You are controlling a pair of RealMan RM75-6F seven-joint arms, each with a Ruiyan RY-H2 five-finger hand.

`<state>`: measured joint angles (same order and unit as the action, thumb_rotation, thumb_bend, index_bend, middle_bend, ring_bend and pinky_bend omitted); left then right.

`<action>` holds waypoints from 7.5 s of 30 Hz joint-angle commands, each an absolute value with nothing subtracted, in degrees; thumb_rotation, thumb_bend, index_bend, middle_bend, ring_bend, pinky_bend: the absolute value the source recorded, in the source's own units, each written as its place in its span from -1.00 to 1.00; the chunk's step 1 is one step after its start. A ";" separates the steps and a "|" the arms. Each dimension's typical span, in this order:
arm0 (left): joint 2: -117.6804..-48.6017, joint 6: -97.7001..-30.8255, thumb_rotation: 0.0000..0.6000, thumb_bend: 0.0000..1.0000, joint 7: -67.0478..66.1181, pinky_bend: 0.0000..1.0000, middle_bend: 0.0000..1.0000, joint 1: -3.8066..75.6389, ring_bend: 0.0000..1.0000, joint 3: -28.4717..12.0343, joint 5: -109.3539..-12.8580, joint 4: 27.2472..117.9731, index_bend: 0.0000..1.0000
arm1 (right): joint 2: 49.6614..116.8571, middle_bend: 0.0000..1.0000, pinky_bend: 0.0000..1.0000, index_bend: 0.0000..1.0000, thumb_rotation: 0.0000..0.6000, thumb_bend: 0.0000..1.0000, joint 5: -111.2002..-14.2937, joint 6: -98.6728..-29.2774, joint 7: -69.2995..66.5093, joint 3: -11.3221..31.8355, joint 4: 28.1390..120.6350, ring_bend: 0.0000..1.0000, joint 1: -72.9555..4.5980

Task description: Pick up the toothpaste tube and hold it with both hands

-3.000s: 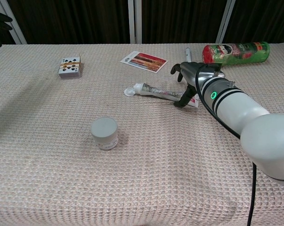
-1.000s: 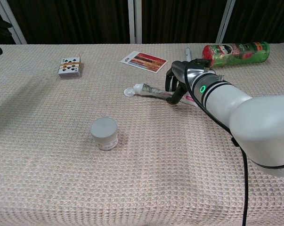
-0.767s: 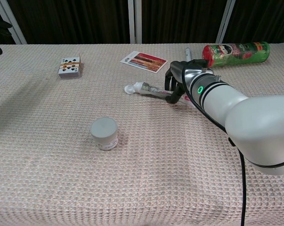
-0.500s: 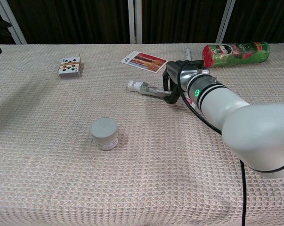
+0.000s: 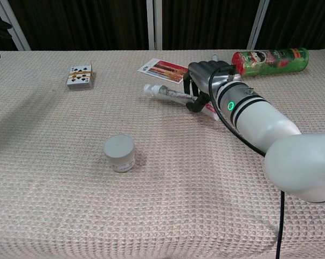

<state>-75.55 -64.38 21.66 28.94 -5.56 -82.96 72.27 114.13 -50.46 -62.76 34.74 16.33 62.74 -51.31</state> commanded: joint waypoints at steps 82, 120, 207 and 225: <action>-87.06 -51.30 -1.00 -1.00 24.23 -0.67 -0.76 46.73 -0.87 -16.98 -70.46 89.12 -0.83 | 126.73 0.63 0.80 0.91 1.00 0.23 -85.86 -77.56 -30.41 14.67 39.35 0.44 -45.16; -93.31 -60.80 -1.00 -1.00 7.14 -0.68 -0.72 47.75 -0.87 -12.89 -80.36 79.69 -0.79 | 127.50 0.67 0.82 0.92 1.00 0.24 -84.79 -76.25 -28.02 15.13 41.77 0.48 -45.20; -97.58 -66.07 -1.00 -1.00 -1.72 -0.68 -0.53 48.71 -0.87 -9.14 -88.04 70.81 -0.40 | 124.94 0.71 0.86 0.95 1.00 0.25 -82.64 -73.07 -23.45 17.52 50.62 0.51 -43.94; -91.10 -68.44 -1.00 -1.00 8.12 -0.68 -0.64 44.71 -0.87 -16.08 -79.60 77.35 -0.68 | 116.97 0.71 0.86 0.96 1.00 0.23 -84.14 -70.60 -17.34 15.30 52.33 0.51 -43.34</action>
<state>-92.89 -67.69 8.78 45.74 -15.38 -80.44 76.42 119.55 -83.60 -72.33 -20.42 16.00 51.01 -42.88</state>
